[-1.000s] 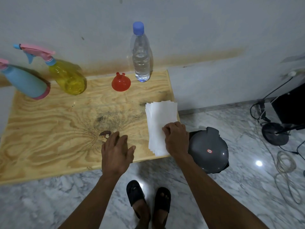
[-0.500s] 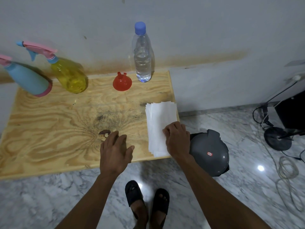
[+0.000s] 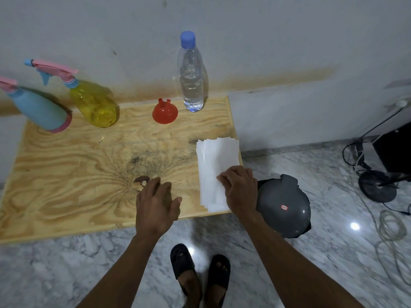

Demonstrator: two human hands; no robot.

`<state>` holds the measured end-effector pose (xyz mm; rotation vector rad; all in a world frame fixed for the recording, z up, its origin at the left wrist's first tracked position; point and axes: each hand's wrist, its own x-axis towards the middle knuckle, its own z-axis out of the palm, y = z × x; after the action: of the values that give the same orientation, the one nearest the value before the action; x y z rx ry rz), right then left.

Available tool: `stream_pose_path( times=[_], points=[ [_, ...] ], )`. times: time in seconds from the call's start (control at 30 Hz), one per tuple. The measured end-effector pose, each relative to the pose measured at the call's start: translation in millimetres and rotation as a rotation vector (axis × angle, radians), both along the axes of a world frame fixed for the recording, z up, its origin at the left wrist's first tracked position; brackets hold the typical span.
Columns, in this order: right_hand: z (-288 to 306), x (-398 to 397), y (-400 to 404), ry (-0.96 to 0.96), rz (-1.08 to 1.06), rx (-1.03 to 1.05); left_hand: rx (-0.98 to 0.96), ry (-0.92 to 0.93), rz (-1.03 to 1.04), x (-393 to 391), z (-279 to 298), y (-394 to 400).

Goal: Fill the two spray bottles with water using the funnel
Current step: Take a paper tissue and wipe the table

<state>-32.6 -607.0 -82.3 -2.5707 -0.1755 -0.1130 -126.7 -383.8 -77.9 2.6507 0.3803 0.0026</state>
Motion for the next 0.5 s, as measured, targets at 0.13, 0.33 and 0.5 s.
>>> stream_pose_path(
  times=[0.13,0.33,0.5],
  points=[
    [0.7,1.9,-3.1,0.042,0.004,0.049,-0.013,0.008,0.013,2.0,2.0,-1.5],
    [-1.9,-0.7,-6.6,0.063,0.083,0.029,-0.020,0.016,0.018,2.3,2.8,-2.5],
    [-4.8,-3.2,-3.3,-0.006,0.030,0.050,-0.020,0.011,0.021,0.9,3.3,-2.1]
  ],
)
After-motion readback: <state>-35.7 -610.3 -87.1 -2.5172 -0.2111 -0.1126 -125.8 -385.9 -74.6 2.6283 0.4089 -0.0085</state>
